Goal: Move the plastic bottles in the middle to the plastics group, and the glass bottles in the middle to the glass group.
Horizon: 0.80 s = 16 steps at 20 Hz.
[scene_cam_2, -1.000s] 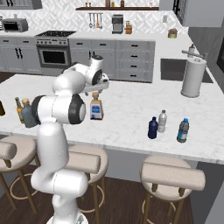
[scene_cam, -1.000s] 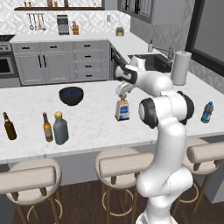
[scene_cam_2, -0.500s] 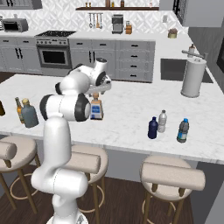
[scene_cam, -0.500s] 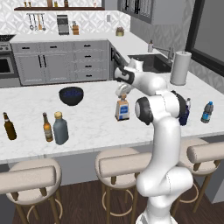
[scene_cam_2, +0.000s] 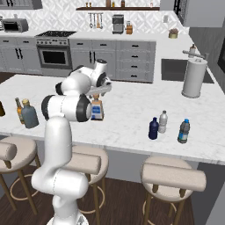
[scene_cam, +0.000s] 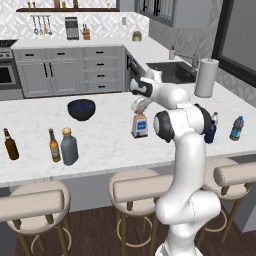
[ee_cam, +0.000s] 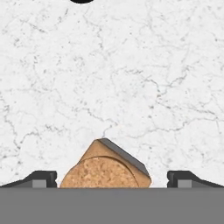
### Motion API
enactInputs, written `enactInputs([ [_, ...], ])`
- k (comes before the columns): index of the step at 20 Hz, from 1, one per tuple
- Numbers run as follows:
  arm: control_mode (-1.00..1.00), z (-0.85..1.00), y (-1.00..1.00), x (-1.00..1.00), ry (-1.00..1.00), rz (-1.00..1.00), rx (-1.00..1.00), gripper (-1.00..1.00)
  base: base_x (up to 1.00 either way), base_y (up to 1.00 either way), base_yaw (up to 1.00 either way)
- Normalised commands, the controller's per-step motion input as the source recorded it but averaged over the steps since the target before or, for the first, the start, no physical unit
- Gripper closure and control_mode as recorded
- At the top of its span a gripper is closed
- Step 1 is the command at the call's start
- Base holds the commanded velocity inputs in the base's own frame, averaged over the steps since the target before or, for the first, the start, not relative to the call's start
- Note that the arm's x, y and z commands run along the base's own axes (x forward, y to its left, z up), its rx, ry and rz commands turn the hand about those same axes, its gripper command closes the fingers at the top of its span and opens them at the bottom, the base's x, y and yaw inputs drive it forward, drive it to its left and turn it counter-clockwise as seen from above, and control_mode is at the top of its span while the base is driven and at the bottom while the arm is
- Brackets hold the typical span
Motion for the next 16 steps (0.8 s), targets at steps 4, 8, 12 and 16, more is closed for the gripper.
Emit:
enactInputs([
  [4, -1.0, -0.1, 0.08, 0.02, 0.02, 0.0, 0.0, 1.0, 0.0, 0.0, 0.0],
  [8, -1.0, -0.03, 0.11, -0.1, 0.15, 0.0, 0.0, 1.0, 0.0, 0.0, 0.0],
  [12, -1.0, 0.35, 0.17, -0.52, 0.09, 0.0, 0.07, 1.0, 0.0, 0.0, 0.0],
  [16, -1.0, 0.38, 0.56, -0.57, 0.19, 0.0, 0.15, 1.0, 0.0, 0.0, 0.0],
])
